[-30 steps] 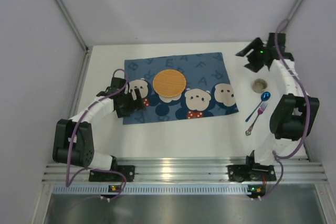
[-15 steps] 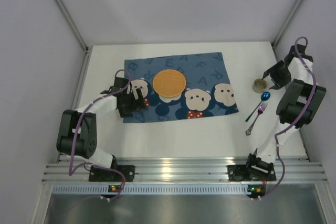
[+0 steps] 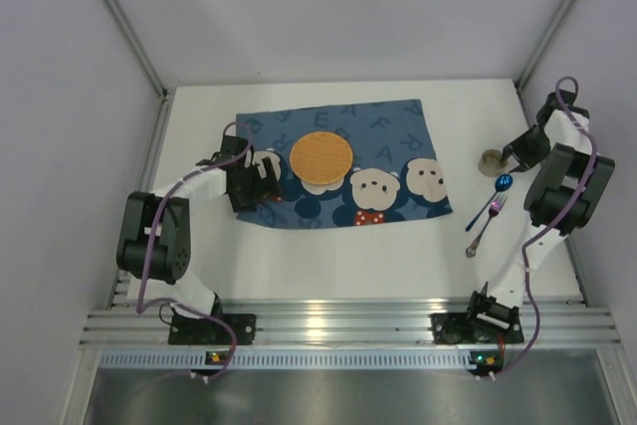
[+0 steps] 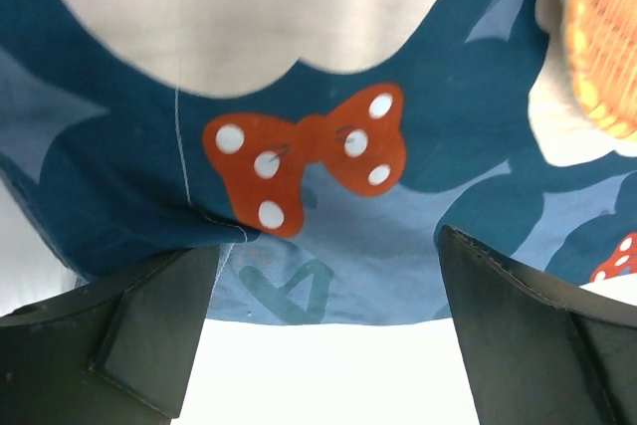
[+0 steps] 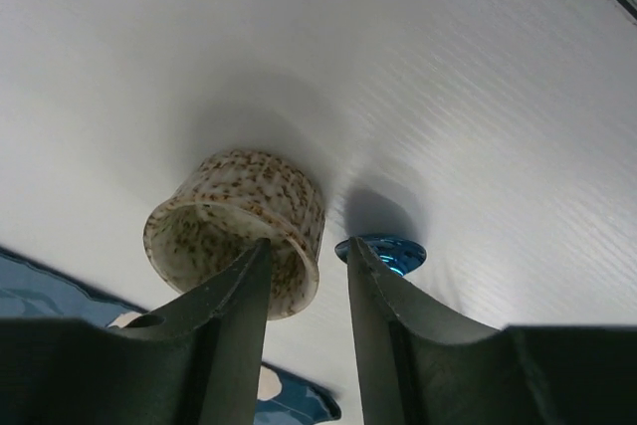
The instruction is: Set the dinner table for one person
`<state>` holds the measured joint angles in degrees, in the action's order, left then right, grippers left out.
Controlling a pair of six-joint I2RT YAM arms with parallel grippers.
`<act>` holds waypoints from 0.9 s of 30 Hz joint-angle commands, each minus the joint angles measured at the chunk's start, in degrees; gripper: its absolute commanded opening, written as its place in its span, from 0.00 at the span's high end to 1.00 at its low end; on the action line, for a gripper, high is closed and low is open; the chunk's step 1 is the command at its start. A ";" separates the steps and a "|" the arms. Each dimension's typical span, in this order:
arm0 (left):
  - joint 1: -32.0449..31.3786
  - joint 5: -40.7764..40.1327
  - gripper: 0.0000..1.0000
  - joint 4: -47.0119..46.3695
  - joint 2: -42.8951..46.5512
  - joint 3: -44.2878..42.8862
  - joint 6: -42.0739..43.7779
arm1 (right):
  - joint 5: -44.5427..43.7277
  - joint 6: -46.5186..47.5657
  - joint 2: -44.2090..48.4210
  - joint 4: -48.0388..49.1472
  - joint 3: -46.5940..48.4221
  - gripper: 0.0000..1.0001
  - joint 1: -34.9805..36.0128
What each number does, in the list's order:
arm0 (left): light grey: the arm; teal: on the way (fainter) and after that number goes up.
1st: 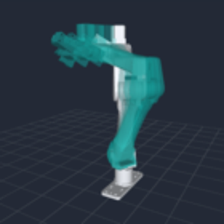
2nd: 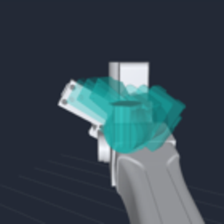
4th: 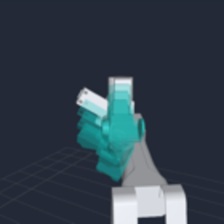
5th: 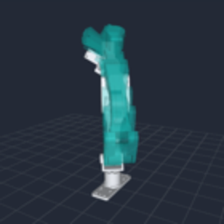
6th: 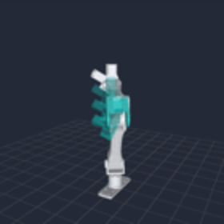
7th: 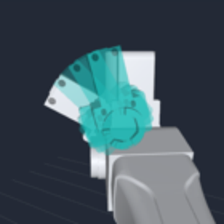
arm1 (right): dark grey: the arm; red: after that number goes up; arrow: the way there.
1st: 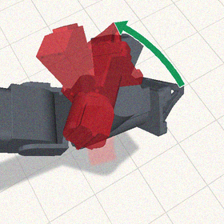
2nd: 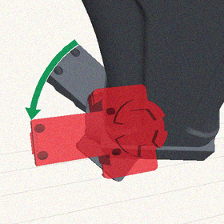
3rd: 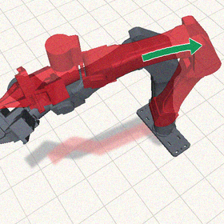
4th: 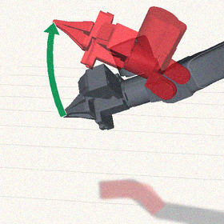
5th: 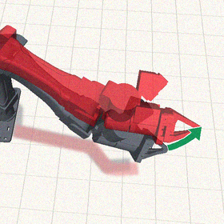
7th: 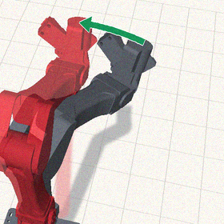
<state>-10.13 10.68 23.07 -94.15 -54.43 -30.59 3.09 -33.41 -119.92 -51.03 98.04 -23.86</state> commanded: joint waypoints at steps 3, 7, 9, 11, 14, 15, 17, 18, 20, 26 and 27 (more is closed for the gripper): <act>1.86 -0.74 0.03 -0.48 -4.29 -1.90 0.79 | -0.72 0.01 -1.63 0.49 1.28 0.72 0.65; 4.32 -1.27 0.09 0.48 -4.82 -2.43 1.58 | -0.63 -0.08 -2.51 0.93 1.28 0.97 0.74; 6.26 -0.75 0.25 0.22 -4.64 -2.26 2.37 | -0.46 -0.08 -2.60 1.19 1.54 1.00 0.92; 7.75 0.04 0.51 0.40 -4.64 -2.17 2.81 | -0.46 -0.17 -2.60 1.10 1.98 1.00 1.27; 8.81 0.31 0.72 0.75 -5.08 -2.34 3.87 | -0.19 -0.43 -1.64 1.10 3.38 1.00 2.50; 8.90 0.05 0.81 1.01 -5.17 -2.43 4.31 | 0.16 -0.60 -0.85 1.02 4.43 1.00 3.63; 9.08 -0.48 0.95 1.54 -5.17 -2.61 4.66 | 0.51 -1.04 0.03 0.75 5.40 1.00 5.13; 9.16 -0.66 1.00 1.54 -5.17 -2.61 4.92 | 0.86 -1.22 0.82 0.66 6.80 1.00 6.88; 9.60 -1.01 1.00 1.80 -4.91 -2.34 5.27 | 1.04 -2.18 1.35 0.05 8.30 1.00 8.64; 9.69 -2.59 0.58 4.61 -4.90 -3.75 6.68 | 5.34 -5.43 1.97 0.13 13.84 1.00 17.16; 9.69 -2.68 0.36 5.49 -4.73 -3.84 6.77 | 7.26 -5.87 1.19 0.48 15.24 1.00 18.31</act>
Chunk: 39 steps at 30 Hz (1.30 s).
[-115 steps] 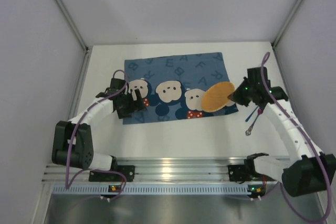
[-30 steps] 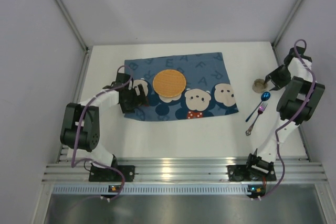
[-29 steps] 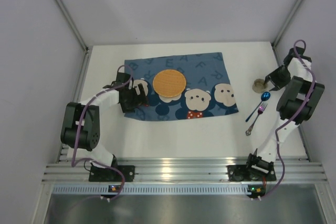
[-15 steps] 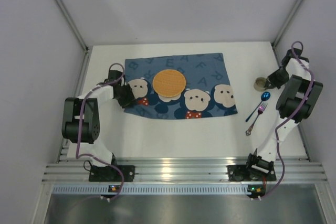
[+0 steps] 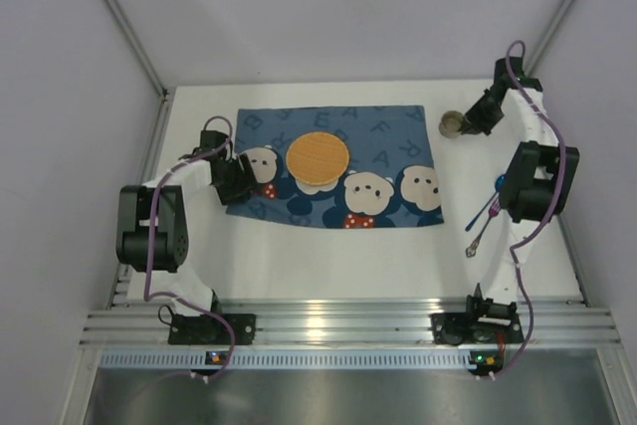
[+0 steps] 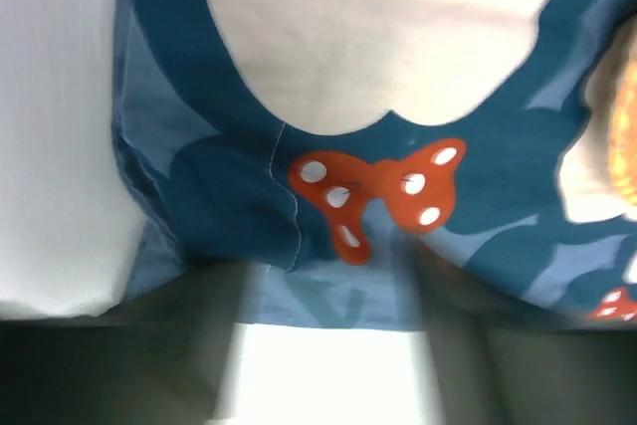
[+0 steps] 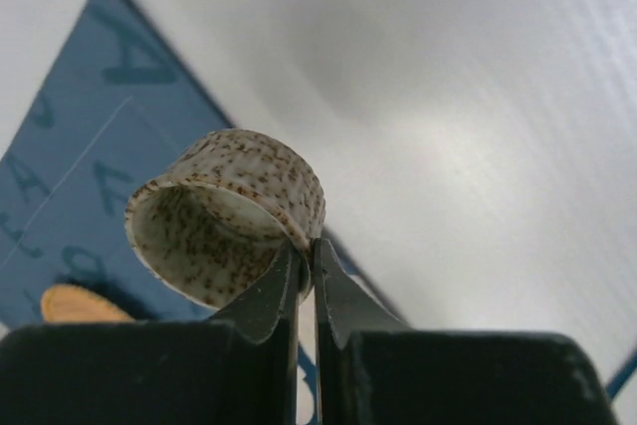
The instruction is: Set the dinner table for one person
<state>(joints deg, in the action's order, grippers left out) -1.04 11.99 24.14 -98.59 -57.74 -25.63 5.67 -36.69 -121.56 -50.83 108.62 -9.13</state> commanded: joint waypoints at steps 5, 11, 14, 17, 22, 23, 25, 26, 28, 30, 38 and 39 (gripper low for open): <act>0.60 -4.25 0.02 7.14 2.69 -0.62 1.81 | 7.42 -6.19 -0.51 5.03 8.35 1.00 10.77; 0.60 -4.96 0.02 13.03 9.81 -2.20 1.90 | 6.90 -8.92 -9.04 5.21 15.39 1.00 14.65; 0.60 -4.52 0.02 15.32 13.24 -2.56 1.63 | 5.23 -9.46 -10.45 5.04 15.66 1.00 15.71; 0.60 -3.20 0.02 15.85 15.88 -1.68 1.11 | 1.98 -9.19 -11.77 3.02 15.31 1.00 16.42; 0.60 -1.62 0.02 15.50 18.25 0.86 0.23 | -1.54 -7.88 -13.18 1.26 15.04 1.00 16.60; 0.60 -1.53 0.02 15.41 18.34 1.04 0.23 | -1.63 -7.53 -13.44 1.00 15.65 1.00 16.60; 0.60 -1.53 0.02 15.32 18.78 1.66 0.31 | -1.45 -7.26 -14.23 0.12 16.27 0.95 16.68; 0.60 -1.53 0.02 15.23 18.87 1.66 0.40 | -1.63 -6.91 -14.49 -0.15 16.62 0.92 16.94; 0.60 -1.35 0.02 15.15 18.87 1.75 0.40 | -1.63 -6.21 -14.58 -0.76 16.80 0.81 17.21; 0.60 -1.18 0.02 15.06 18.69 1.66 0.49 | -1.28 -5.68 -14.59 -1.11 17.50 0.72 17.30; 0.60 0.31 0.02 14.62 19.04 1.31 0.93 | -0.75 -1.02 -5.31 -4.81 16.91 0.61 13.36; 0.60 0.58 0.02 14.44 19.22 1.57 0.93 | -1.62 -0.58 -3.09 -4.81 15.15 0.60 12.39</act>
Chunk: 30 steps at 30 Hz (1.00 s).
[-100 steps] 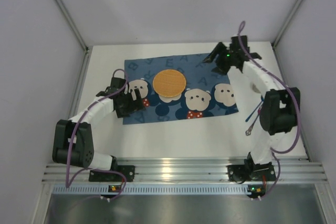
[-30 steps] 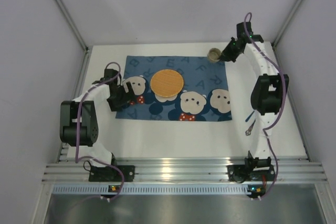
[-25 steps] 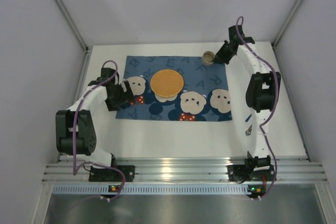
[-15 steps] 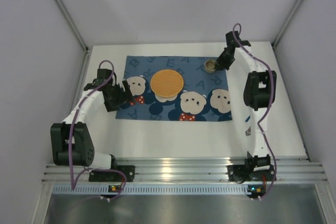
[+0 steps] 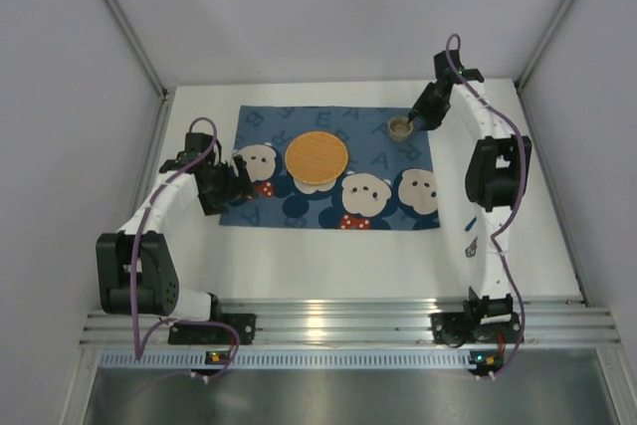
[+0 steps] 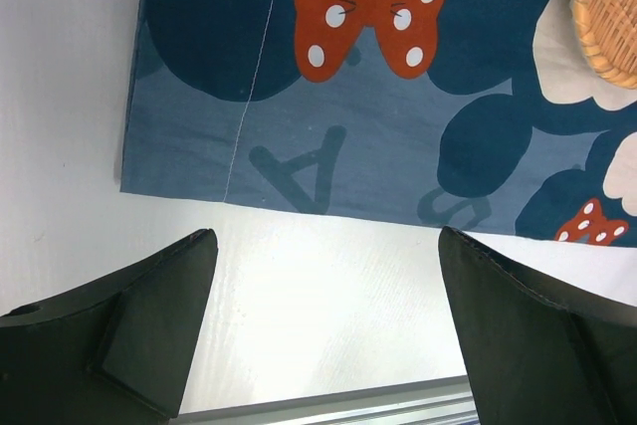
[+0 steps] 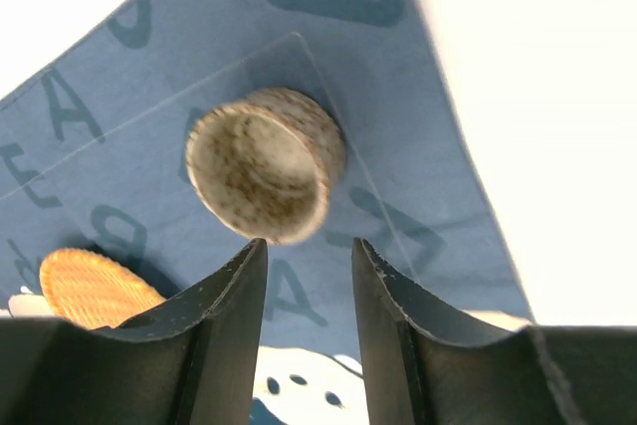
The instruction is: Set the dinner table for one person
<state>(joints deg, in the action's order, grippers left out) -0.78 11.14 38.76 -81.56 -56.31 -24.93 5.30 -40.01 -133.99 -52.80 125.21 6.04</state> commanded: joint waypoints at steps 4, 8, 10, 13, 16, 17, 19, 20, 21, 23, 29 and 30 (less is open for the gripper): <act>0.34 3.89 0.02 -2.55 2.98 2.16 0.06 | -5.12 5.81 20.77 -3.10 -12.77 0.59 -8.76; -0.36 5.91 0.02 -5.01 3.07 4.19 -1.26 | -8.37 7.75 32.27 -3.28 -29.53 0.58 -16.13; -1.76 6.00 0.02 -5.63 2.98 4.63 -1.61 | -9.69 8.10 35.63 -3.45 -35.35 0.55 -18.25; -3.61 5.91 0.02 -7.03 3.60 5.69 -2.40 | -10.04 8.63 41.26 -3.54 -46.87 0.54 -21.94; -4.76 6.53 0.02 -8.78 4.04 7.44 -3.72 | -11.71 9.42 45.31 -3.45 -54.53 0.53 -23.44; -4.85 6.62 0.02 -9.23 4.13 7.97 -4.42 | -11.89 9.60 46.27 -3.45 -56.63 0.53 -23.79; -5.37 7.05 0.02 -9.93 4.39 9.38 -4.95 | -11.98 9.86 46.28 -3.45 -58.05 0.53 -24.06; -5.46 7.23 0.02 -10.81 4.48 9.73 -5.30 | -11.89 10.04 45.76 -3.37 -59.10 0.54 -24.41; -5.64 7.32 0.02 -10.90 4.65 10.34 -5.39 | -12.07 10.13 45.49 -3.37 -59.55 0.54 -24.50; -5.81 7.41 0.02 -11.17 4.65 10.52 -5.40 | -12.24 10.13 44.44 -2.67 -61.21 0.55 -24.68; -5.82 6.80 0.02 -9.68 5.88 10.00 -4.52 | -11.72 10.21 43.64 2.60 -66.49 0.66 -24.85; -5.82 6.71 0.02 -8.89 6.41 9.74 -4.43 | -12.06 10.39 43.56 3.48 -66.93 0.69 -24.77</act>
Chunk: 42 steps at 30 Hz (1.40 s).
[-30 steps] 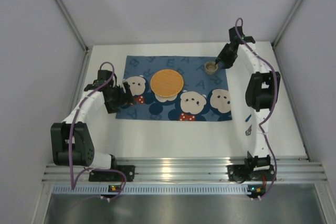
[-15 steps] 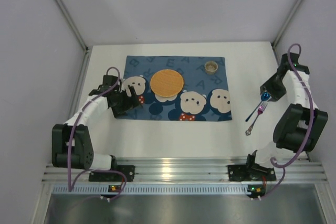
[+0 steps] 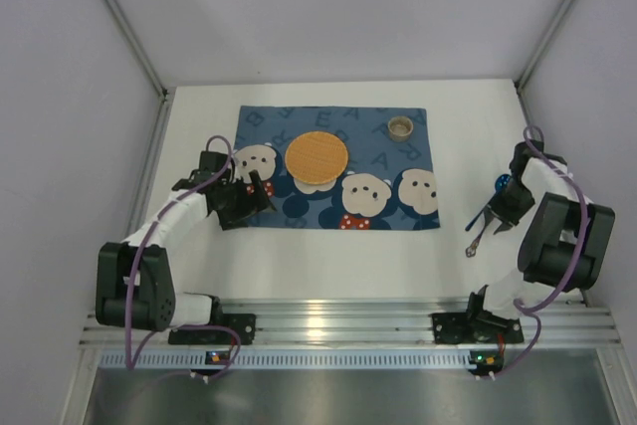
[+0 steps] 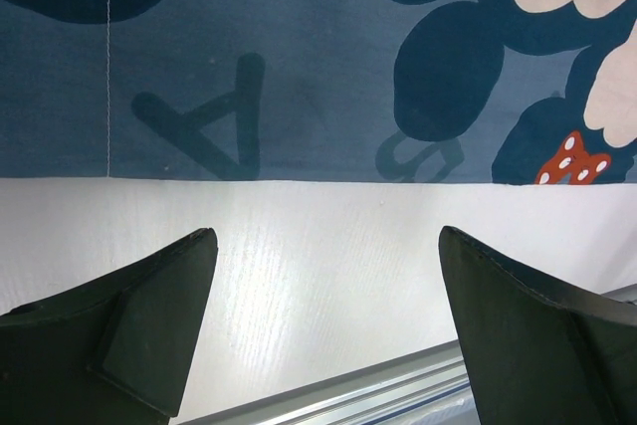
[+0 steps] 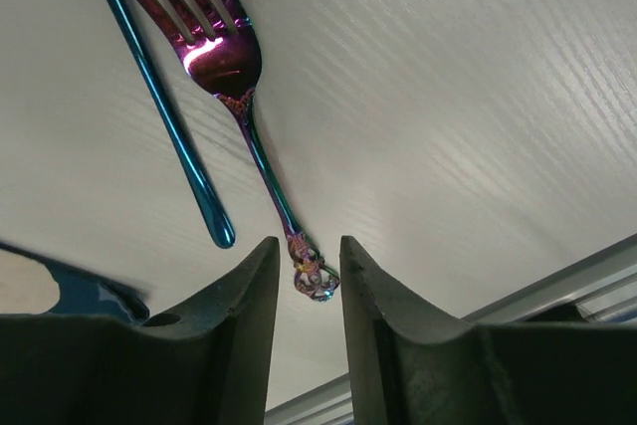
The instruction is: Set the dinner table for one person
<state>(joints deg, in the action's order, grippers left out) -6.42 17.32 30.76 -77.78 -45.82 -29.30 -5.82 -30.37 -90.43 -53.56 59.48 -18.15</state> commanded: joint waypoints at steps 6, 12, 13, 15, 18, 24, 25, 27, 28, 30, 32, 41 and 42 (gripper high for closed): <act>-0.26 -0.45 0.02 1.40 6.05 -0.32 0.47 | 0.20 1.19 -2.46 8.82 -1.83 0.73 -0.66; -0.18 -0.88 0.02 2.99 7.90 -0.14 0.21 | 1.17 1.45 -4.49 10.76 -1.04 0.73 -0.66; -0.18 -0.97 0.02 3.07 7.99 -0.14 0.12 | 1.17 1.72 -4.84 10.93 -1.04 0.74 -0.66; -0.18 -1.15 0.02 3.51 8.34 -0.32 -0.06 | 0.99 2.07 -6.07 11.55 -1.39 0.75 -0.66; -0.18 -1.41 0.02 4.13 8.78 -0.58 -0.06 | 0.82 2.33 -7.39 12.60 -1.91 0.77 -0.66; -0.18 -1.85 0.02 5.88 10.45 -1.55 -0.41 | 1.25 4.35 -9.41 14.27 -2.35 1.00 -0.66; -0.18 -1.85 0.02 6.06 10.80 -1.81 -0.49 | 1.25 4.44 -9.32 14.10 -2.18 1.00 -0.66; -0.44 -1.85 0.02 6.41 11.59 -2.86 -0.50 | 1.60 4.88 -8.62 13.92 -2.09 1.00 -0.66; -1.05 -2.29 0.02 6.68 11.77 -3.48 -0.23 | 1.78 4.97 -7.40 13.57 -1.83 1.00 -0.57; -3.85 -4.65 0.02 7.29 12.12 -6.37 0.12 | 2.57 4.80 -6.08 12.70 -1.65 1.00 -0.31; -7.80 -5.54 0.02 7.64 11.77 -9.70 0.56 | 3.53 4.36 -2.92 10.24 -1.21 1.00 0.48; -18.79 12.01 0.02 -7.25 3.71 -18.24 -1.46 | 8.37 -1.96 10.09 1.45 5.28 1.00 17.08; -19.77 14.73 0.02 -9.56 2.64 -18.86 -2.16 | 9.24 -3.63 10.88 1.27 5.81 1.00 19.27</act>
<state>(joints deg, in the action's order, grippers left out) -23.20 20.95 31.75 -71.44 -61.73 -29.74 -0.08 -29.80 -83.64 -49.08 61.21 -4.25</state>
